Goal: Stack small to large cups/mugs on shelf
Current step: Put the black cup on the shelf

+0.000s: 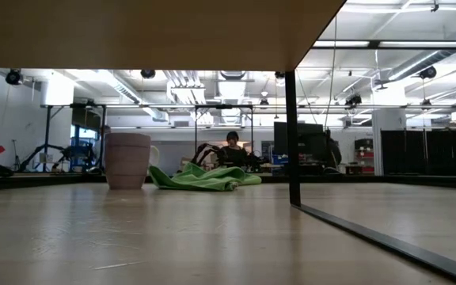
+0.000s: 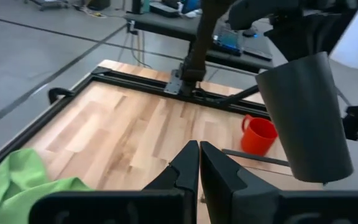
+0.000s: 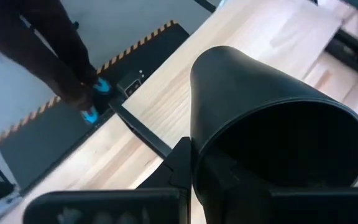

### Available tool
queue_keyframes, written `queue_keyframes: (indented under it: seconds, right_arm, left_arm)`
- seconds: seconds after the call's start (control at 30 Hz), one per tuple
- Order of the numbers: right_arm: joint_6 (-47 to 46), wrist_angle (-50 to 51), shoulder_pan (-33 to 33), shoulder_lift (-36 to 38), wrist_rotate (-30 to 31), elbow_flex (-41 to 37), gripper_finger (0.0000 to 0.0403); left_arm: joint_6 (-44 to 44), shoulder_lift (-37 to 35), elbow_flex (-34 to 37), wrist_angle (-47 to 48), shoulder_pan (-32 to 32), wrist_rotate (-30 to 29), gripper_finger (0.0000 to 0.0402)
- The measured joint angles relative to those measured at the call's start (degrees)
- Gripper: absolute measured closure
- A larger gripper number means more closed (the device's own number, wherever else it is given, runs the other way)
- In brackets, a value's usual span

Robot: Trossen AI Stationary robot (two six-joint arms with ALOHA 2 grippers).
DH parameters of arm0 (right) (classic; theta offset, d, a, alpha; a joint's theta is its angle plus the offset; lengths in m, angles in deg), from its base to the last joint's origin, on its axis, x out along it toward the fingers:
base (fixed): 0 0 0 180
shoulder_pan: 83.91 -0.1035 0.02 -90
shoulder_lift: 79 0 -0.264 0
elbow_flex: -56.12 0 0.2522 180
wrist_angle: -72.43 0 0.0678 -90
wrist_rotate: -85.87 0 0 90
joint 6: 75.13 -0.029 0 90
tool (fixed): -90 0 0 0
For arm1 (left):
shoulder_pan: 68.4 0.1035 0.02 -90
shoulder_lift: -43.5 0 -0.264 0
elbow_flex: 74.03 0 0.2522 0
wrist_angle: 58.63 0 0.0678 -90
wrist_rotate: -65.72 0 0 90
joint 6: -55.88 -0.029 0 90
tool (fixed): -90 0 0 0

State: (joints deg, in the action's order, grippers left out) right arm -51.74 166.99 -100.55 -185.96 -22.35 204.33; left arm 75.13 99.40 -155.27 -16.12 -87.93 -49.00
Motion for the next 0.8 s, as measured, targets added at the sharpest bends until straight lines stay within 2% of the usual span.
queue_keyframes:
  seconds: [0.13,0.37,0.53,0.8]
  right_arm:
    - [2.65,-2.94,-0.99,0.00,0.02,-2.34,0.0394]
    - [5.44,-6.99,-2.65,-0.02,0.38,-9.24,0.0394]
    - [10.78,-9.52,-3.24,-0.04,3.69,-11.09,0.0394]
    - [14.14,-7.58,-3.24,-0.02,4.86,-12.88,0.0394]
  left_arm:
    - [-0.19,-0.11,-0.08,-0.04,-0.04,2.19,0.0402]
    - [-0.53,-0.53,-0.09,0.22,-0.02,2.22,0.0402]
    - [-0.56,-0.77,0.00,0.24,-0.02,2.22,0.0402]
    - [1.02,-0.76,0.00,-0.03,-0.02,2.26,0.0402]
